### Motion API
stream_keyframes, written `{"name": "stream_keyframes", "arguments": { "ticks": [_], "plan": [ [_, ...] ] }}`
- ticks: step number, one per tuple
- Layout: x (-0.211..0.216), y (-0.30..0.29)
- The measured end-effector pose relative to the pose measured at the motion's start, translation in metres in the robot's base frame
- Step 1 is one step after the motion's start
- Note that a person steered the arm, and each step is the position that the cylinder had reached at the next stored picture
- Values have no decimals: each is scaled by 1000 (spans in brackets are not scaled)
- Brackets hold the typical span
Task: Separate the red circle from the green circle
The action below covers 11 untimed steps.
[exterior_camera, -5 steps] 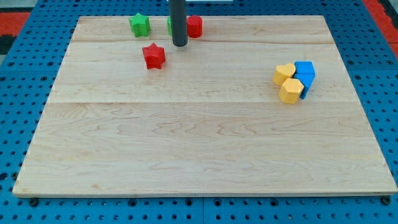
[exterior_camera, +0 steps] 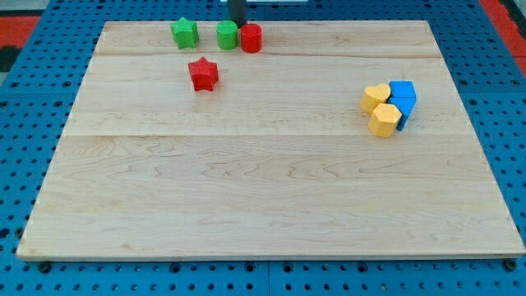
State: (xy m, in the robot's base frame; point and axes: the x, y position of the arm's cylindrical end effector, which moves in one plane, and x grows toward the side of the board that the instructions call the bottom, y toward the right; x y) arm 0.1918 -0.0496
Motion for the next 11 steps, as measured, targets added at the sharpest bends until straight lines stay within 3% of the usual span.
{"name": "stream_keyframes", "arguments": {
  "ticks": [3, 7, 9, 10, 11],
  "plan": [
    [17, 12],
    [84, 2],
    [68, 62],
    [70, 37],
    [95, -39]
  ]
}}
